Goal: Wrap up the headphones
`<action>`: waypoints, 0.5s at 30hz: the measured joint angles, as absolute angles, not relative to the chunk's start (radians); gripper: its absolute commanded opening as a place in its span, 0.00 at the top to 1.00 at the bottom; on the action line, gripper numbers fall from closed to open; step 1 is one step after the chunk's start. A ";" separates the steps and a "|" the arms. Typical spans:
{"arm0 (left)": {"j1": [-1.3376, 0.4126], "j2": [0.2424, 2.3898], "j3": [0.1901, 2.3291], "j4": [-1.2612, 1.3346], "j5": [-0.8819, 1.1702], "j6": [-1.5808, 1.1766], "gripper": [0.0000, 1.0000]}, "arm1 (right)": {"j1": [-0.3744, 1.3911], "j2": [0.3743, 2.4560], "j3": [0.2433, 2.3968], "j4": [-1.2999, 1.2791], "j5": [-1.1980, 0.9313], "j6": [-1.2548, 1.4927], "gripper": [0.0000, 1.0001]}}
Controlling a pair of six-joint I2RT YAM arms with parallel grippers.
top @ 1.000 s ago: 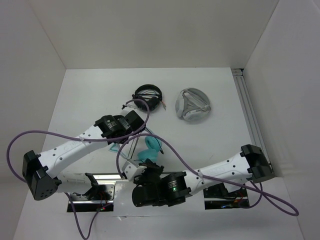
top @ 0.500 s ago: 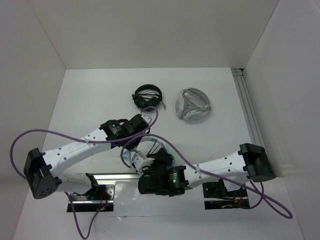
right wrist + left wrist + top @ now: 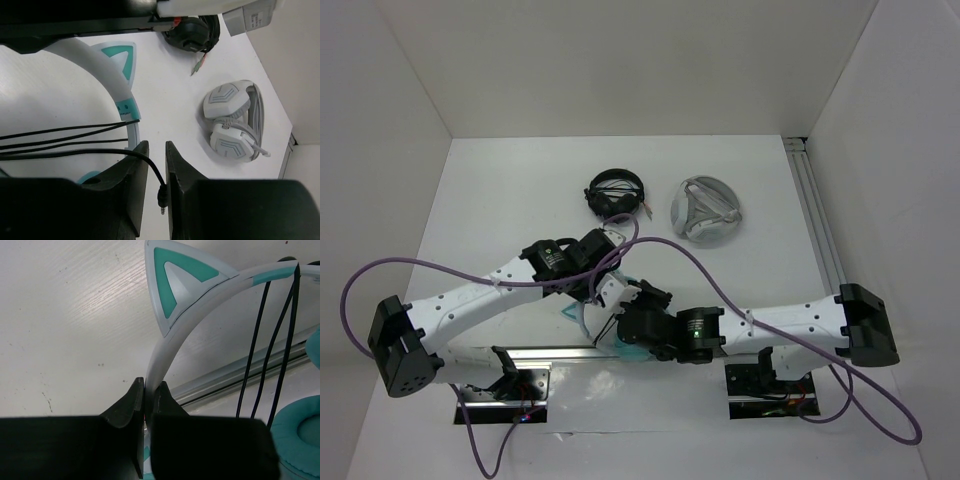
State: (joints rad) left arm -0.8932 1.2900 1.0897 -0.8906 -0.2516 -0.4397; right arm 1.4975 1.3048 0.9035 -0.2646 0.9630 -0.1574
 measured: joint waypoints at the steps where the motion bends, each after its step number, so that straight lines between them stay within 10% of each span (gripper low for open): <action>1: -0.893 1.290 1.090 -0.891 -0.252 -0.440 1.00 | 1.480 1.306 0.895 -0.253 0.947 -0.160 0.73; 15: -0.856 1.293 1.090 -0.889 -0.250 -0.440 1.00 | 1.317 1.332 0.856 -0.123 0.769 -0.200 0.62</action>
